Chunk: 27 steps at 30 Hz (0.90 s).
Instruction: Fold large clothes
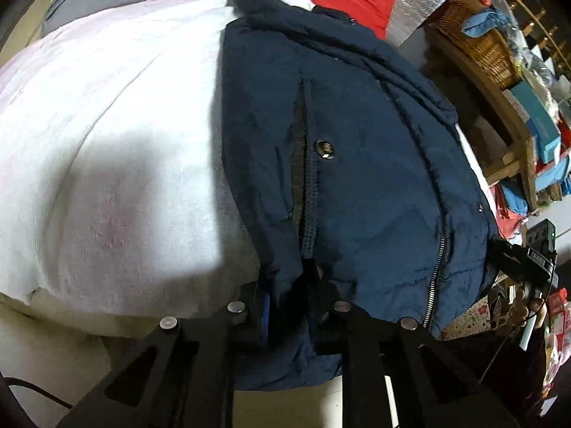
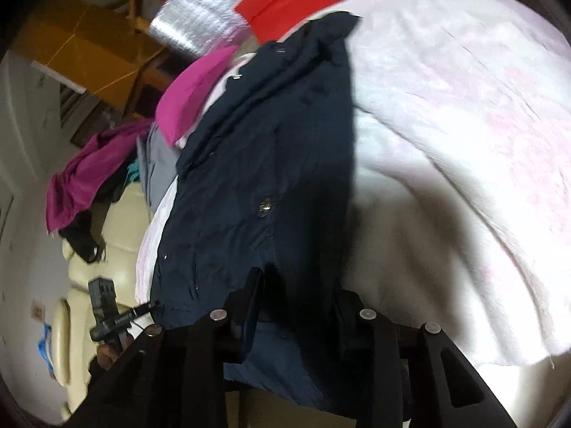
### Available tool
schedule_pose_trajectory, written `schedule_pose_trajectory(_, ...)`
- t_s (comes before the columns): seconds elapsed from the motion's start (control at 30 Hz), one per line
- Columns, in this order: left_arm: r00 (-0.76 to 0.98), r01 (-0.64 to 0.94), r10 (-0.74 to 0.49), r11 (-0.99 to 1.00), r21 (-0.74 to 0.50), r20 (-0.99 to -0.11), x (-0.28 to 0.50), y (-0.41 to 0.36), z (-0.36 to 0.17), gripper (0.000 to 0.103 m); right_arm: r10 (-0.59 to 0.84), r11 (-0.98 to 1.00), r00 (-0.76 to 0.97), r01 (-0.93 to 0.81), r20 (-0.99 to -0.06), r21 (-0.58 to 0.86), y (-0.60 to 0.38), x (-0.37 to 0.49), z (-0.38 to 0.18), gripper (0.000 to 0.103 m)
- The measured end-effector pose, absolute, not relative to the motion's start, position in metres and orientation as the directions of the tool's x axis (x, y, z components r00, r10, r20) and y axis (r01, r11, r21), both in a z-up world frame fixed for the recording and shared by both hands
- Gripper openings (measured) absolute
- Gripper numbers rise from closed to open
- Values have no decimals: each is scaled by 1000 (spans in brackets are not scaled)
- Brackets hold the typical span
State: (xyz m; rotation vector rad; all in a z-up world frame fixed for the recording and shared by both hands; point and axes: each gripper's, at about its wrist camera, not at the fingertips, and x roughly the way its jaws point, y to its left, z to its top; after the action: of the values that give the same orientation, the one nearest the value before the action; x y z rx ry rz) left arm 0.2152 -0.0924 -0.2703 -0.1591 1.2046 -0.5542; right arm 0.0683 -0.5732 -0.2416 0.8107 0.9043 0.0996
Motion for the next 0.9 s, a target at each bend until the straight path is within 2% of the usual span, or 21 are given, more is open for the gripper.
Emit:
schedule_pose_trajectory(0.03,233,308,-472,865,-396,-850,218,-94,-273,34,399,687,633,272,-663,673,-578,67,-245,42)
schedule_pose_trajectory(0.07,214,307,-476,862,-404,-853,219,-95,-277,50,402,668,628,297,-667,682,-583,66,-249,59)
schedule_pose_trajectory(0.1,209,326,-483,854,-406,-850,218,-98,-277,58,402,660,621,313,-673,683,-587,64,-253,69)
schedule_pose_trajectory(0.17,220,367,-461,856,-365,-860,215,-107,-276,59,420,665,614,293,-668,687,-583,64,-258,73)
schedule_pose_trajectory(0.2,229,384,-448,857,-343,-864,213,-111,-276,58,432,684,599,270,-674,678,-577,66,-259,72)
schedule_pose_trajectory(0.23,234,382,-450,858,-343,-862,213,-111,-276,51,442,700,586,248,-679,670,-571,67,-260,60)
schedule_pose_trajectory(0.27,239,374,-460,856,-356,-855,214,-110,-275,33,453,734,556,212,-697,646,-559,70,-260,41)
schedule_pose_trajectory(0.3,241,366,-474,853,-373,-847,215,-106,-274,23,432,774,546,184,-718,606,-549,71,-258,37)
schedule_pose_trajectory(0.4,242,356,-515,836,-418,-822,216,-98,-271,19,447,793,565,109,-694,599,-538,70,-248,25)
schedule_pose_trajectory(0.47,245,362,-499,843,-399,-831,216,-102,-272,20,464,774,598,84,-653,627,-539,68,-241,24)
schedule_pose_trajectory(0.5,240,360,-472,855,-373,-848,216,-105,-275,33,449,786,594,91,-667,611,-537,69,-243,27)
schedule_pose_trajectory(0.53,232,362,-459,859,-362,-858,217,-106,-279,41,438,792,575,117,-691,600,-535,72,-249,35)
schedule_pose_trajectory(0.57,216,376,-464,851,-365,-859,217,-110,-280,52,439,790,545,145,-715,596,-532,76,-257,51)
schedule_pose_trajectory(0.63,224,428,-446,844,-324,-867,213,-121,-278,53,422,817,546,119,-724,565,-522,79,-256,54)
schedule_pose_trajectory(0.67,230,433,-443,844,-317,-866,212,-122,-278,45,415,839,546,82,-728,539,-518,78,-252,50)
schedule_pose_trajectory(0.7,234,422,-450,846,-327,-862,214,-121,-278,28,415,846,553,57,-722,530,-517,76,-247,43)
schedule_pose_trajectory(0.73,232,395,-476,843,-365,-848,217,-115,-277,21,417,846,570,43,-708,532,-517,74,-242,21)
schedule_pose_trajectory(0.77,227,371,-513,831,-414,-827,218,-107,-275,16,426,835,596,29,-680,549,-517,70,-235,16)
schedule_pose_trajectory(0.9,274,438,-611,767,-470,-743,213,-101,-249,13,410,834,695,-22,-591,552,-513,61,-205,12)
